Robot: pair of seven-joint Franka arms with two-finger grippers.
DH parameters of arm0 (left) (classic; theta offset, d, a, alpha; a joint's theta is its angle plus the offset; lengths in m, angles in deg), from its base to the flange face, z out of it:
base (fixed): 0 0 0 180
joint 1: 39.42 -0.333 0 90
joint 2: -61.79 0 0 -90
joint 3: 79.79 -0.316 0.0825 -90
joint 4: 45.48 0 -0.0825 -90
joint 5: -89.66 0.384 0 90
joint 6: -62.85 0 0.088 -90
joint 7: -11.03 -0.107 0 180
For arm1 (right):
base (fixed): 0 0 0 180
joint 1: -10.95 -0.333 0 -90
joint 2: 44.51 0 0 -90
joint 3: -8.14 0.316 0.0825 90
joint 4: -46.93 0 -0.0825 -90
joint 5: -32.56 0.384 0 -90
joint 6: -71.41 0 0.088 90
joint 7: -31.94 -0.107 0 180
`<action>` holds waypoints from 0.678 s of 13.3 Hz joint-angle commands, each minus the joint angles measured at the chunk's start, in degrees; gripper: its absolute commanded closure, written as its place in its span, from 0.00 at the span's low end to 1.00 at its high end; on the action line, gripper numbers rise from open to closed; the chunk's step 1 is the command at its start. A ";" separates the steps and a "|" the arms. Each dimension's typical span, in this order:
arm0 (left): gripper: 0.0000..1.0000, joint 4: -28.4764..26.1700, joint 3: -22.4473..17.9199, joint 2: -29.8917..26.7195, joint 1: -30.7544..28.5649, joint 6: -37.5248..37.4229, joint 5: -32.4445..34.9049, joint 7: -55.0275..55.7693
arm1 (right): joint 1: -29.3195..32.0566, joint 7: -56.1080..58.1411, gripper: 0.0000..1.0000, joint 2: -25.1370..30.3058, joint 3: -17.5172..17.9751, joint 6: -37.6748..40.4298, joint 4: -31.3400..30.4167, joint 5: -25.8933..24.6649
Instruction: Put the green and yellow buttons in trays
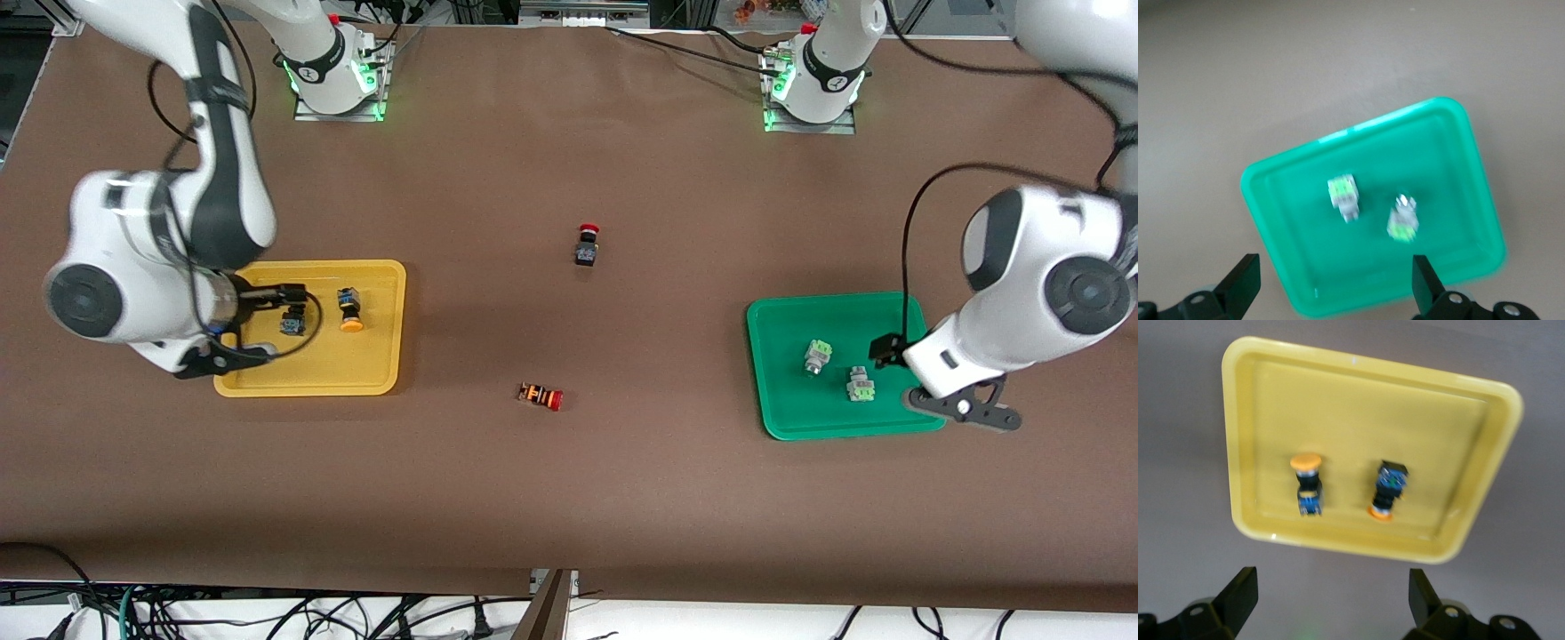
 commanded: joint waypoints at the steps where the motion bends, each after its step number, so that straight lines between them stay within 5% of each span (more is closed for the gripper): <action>1: 0.00 4.39 0.55 -5.16 0.00 -10.86 -4.58 0.19 | 12.22 -2.14 0.00 9.43 13.48 3.96 -2.36 -5.06; 4: 0.00 5.30 -1.72 -11.04 1.05 -15.73 -6.18 0.28 | 15.31 -1.98 0.00 17.70 17.55 8.89 -3.24 -6.46; 9: 0.00 -4.88 -20.77 -21.42 16.67 -10.47 -8.71 1.69 | 19.81 -1.71 0.00 27.82 20.80 12.23 -3.69 -10.52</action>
